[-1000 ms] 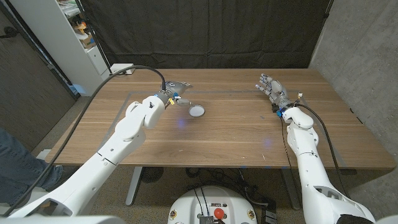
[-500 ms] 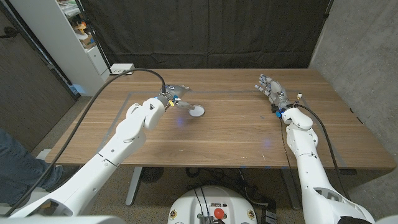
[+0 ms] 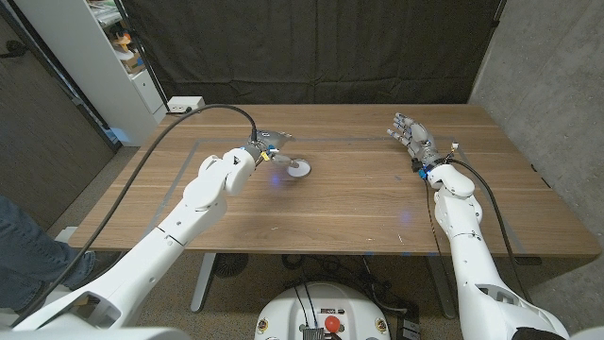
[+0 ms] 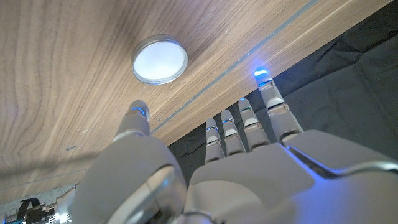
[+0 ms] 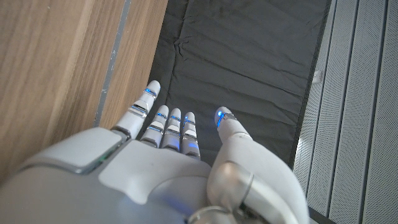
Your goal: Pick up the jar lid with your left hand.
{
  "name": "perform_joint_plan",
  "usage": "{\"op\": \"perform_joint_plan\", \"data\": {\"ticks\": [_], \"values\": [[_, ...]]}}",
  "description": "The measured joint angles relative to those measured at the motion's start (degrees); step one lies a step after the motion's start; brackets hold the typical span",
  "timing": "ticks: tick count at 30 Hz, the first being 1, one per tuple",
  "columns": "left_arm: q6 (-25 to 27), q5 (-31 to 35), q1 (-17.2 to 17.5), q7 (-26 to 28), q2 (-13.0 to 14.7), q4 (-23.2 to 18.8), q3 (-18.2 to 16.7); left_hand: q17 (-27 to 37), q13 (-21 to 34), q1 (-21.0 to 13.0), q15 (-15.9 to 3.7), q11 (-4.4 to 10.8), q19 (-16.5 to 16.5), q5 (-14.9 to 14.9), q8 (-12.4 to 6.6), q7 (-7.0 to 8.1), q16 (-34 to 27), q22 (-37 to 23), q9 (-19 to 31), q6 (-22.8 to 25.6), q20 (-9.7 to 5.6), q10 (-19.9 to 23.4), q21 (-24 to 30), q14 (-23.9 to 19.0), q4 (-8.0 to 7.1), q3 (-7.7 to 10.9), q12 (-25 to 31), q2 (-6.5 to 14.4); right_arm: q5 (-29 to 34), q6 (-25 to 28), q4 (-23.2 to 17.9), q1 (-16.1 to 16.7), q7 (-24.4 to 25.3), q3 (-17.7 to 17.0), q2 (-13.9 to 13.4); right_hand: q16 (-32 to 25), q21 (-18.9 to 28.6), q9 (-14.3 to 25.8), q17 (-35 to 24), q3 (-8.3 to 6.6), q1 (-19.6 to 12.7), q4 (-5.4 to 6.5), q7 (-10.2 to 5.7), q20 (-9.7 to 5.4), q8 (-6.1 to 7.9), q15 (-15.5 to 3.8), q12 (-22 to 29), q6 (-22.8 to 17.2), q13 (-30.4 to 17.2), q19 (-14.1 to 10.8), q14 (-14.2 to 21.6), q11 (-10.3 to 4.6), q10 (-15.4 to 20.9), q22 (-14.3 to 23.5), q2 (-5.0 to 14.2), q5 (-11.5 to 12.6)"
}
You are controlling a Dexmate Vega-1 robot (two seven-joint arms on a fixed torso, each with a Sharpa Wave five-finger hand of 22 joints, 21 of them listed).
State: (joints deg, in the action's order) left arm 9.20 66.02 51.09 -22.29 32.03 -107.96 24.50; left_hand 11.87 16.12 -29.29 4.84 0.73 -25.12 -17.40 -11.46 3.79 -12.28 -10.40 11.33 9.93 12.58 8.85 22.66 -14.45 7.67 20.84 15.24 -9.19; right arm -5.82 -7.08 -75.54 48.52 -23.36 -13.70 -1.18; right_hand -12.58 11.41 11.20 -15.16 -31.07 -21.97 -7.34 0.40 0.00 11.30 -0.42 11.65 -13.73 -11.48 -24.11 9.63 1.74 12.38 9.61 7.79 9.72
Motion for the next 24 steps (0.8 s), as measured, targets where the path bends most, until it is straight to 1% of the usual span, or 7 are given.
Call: {"op": "perform_joint_plan", "data": {"ticks": [1,4,6,8,18,20,24], "values": [[0.00,-0.01,-0.19,-0.04,-0.06,0.21,0.15,0.00,0.00,0.00,0.00,0.00,0.00,0.00,0.00,0.00,0.00,0.00,0.00,0.00,0.00,0.00,0.00,0.00,0.00,0.00,0.00,0.00,-0.03,-0.06,0.66,-0.24,-0.02,-0.27,-0.01,0.00,0.00,0.00,0.01,0.00,0.00,0.00,0.00,0.00,0.00,0.00,0.00,0.00,0.00,0.00,0.00,0.00,0.00,0.00,0.00,0.00],[-0.03,-0.06,-0.74,-0.18,-0.29,0.92,0.69,0.00,0.00,0.00,0.00,0.00,0.00,0.00,0.00,0.02,0.00,0.00,0.00,-0.02,0.00,0.00,-0.21,0.00,0.00,0.00,0.00,0.00,-0.09,-0.27,0.95,-0.41,-0.09,-0.35,-0.01,0.00,0.00,0.00,0.01,0.00,0.00,0.00,0.00,0.00,0.00,0.00,0.00,0.00,0.00,0.00,0.00,0.00,0.00,0.00,0.00,0.00],[-0.04,-0.08,-1.03,-0.24,-0.38,1.28,0.99,0.00,0.00,-0.17,0.00,0.00,0.00,0.00,0.00,0.31,0.00,0.00,0.00,-0.31,0.00,0.00,-0.21,0.00,0.00,0.00,0.00,0.17,-0.11,-0.37,1.15,-0.52,-0.12,-0.40,0.00,0.00,0.00,0.00,0.01,0.00,0.00,0.00,0.00,0.00,0.00,0.00,0.00,0.00,0.00,0.00,0.00,0.00,0.00,0.00,0.00,0.00],[-0.06,-0.13,-1.39,-0.43,-0.51,1.70,1.36,0.00,0.00,-0.23,0.00,-0.23,0.00,0.00,0.00,0.32,0.00,0.00,-0.01,-0.32,0.00,-0.23,-0.21,0.00,0.23,-0.23,0.00,0.23,-0.12,-0.51,1.75,-0.92,-0.15,-0.48,0.05,0.00,0.00,0.00,0.01,0.00,0.00,0.00,0.00,0.00,0.00,0.00,0.00,0.00,0.00,0.00,0.00,0.00,0.00,0.00,0.00,0.00],[-0.05,-0.39,-2.60,-0.83,-0.91,3.26,2.50,-0.01,0.00,-0.23,0.28,-0.24,-0.01,0.00,0.00,0.32,0.00,0.00,-0.01,-0.32,0.00,-0.24,-0.65,0.28,0.23,-0.23,0.00,0.23,-0.12,-1.07,3.45,-2.01,-0.39,-0.70,0.24,0.00,0.00,0.00,0.00,0.01,0.00,0.01,0.00,0.00,0.00,0.00,0.00,0.00,0.00,0.00,0.00,0.00,0.00,0.00,0.00,0.00],[-0.05,-0.47,-2.82,-0.86,-1.01,3.57,2.73,-0.01,0.03,-0.23,0.28,-0.24,-0.01,0.00,0.00,0.32,0.00,0.00,-0.01,-0.32,0.00,-0.24,-0.65,0.28,0.23,-0.23,0.00,0.23,-0.10,-1.19,3.52,-2.06,-0.43,-0.72,0.25,0.00,0.00,0.00,0.00,0.17,0.00,0.17,0.00,0.00,0.00,0.00,0.00,0.00,0.00,0.00,0.00,0.00,0.00,0.01,0.00,0.00],[-0.05,-0.56,-3.35,-0.86,-1.21,4.29,3.25,-0.01,0.27,-0.23,0.03,0.06,-0.01,-0.20,0.00,0.32,0.23,-0.01,-0.01,-0.31,0.00,-0.54,-0.77,0.54,0.23,-0.23,0.00,0.23,0.03,-1.44,4.36,-2.57,-0.57,-0.87,0.32,0.00,0.00,0.00,0.00,0.17,0.00,0.18,0.00,0.00,0.00,0.00,0.00,0.00,0.00,0.00,0.00,0.01,0.00,0.00,0.00,0.00]]}}
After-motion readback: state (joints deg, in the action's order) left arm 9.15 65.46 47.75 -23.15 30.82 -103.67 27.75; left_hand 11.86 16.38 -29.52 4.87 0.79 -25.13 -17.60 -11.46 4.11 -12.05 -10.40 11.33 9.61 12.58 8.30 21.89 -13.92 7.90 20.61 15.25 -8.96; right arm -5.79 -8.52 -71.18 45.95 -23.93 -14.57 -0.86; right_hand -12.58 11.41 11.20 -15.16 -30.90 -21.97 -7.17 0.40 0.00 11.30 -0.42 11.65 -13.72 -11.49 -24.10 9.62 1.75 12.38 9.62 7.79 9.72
